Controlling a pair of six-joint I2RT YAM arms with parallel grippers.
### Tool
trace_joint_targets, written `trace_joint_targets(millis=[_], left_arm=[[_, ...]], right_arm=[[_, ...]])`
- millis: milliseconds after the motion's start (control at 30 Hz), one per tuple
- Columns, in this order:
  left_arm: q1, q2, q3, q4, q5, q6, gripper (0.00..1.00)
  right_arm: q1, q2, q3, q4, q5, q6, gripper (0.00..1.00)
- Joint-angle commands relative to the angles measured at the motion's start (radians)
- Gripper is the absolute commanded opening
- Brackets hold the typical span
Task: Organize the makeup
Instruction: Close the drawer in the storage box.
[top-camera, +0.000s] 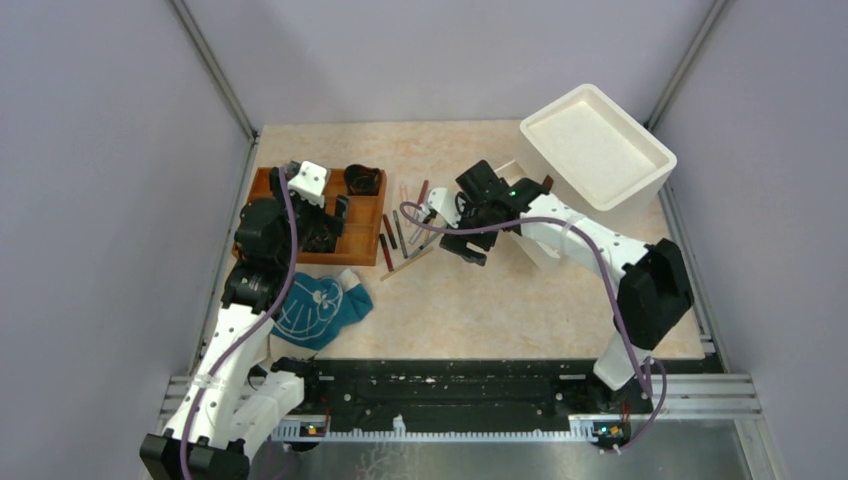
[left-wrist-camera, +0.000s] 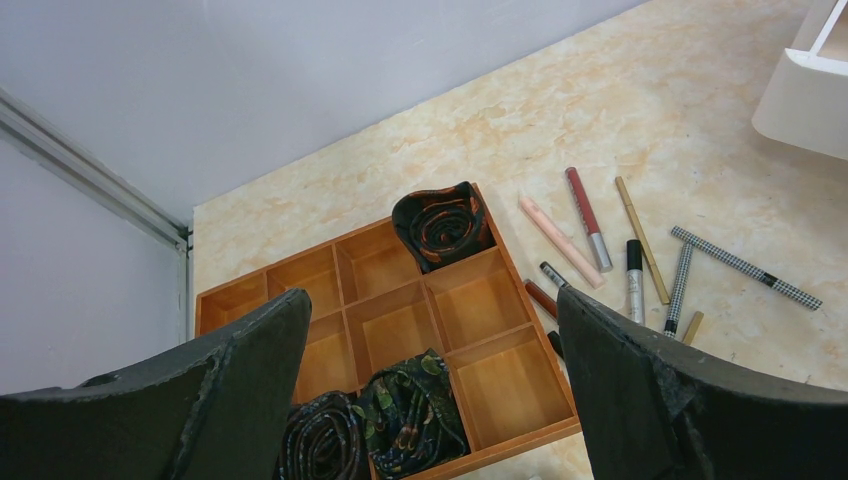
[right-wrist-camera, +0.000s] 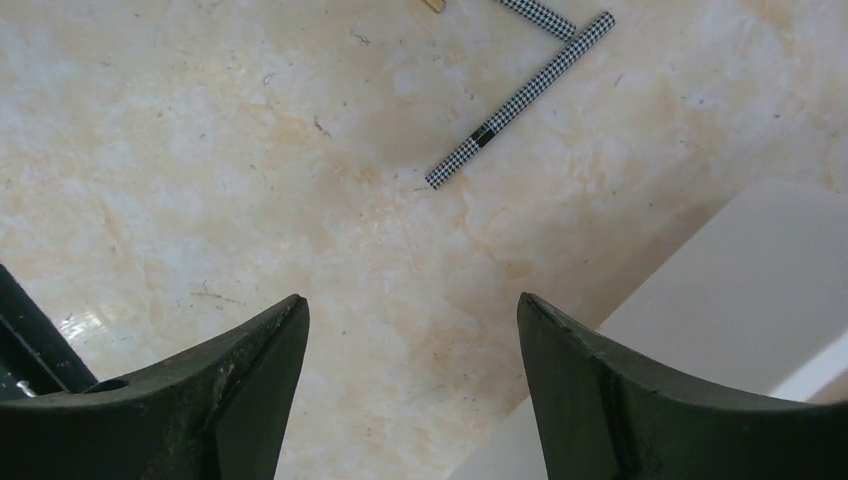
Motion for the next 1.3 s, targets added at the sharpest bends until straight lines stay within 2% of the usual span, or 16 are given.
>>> trace_joint_targets(millis=[0,267,500,833,967,1267], left_arm=[[0.005,-0.009,0.024,0.033,-0.002,-0.001,0.99],[0.006,-0.014,0.024,0.03,-0.003,-0.002,0.99],[0.005,-0.016,0.025,0.029,-0.004,-0.002,0.99],[0.005,-0.018,0.022,0.03,-0.005,-0.002,0.99],[0.005,-0.017,0.023,0.03,-0.004,-0.002,0.99],[0.005,-0.017,0.023,0.031,-0.005,-0.002,0.99]], right_arm=[[0.01,0.04,0.011,0.032,0.047,-0.005,0.76],[-0.041,0.11,0.063,-0.007,0.187,-0.017,0.76],[-0.111,0.082,0.06,-0.015,0.245,-0.038,0.75],[-0.121,0.037,0.028,-0.045,0.234,-0.05,0.75],[-0.124,0.016,-0.024,-0.028,0.275,-0.061,0.75],[-0.177,-0.015,-0.034,-0.039,0.29,-0.081,0.75]])
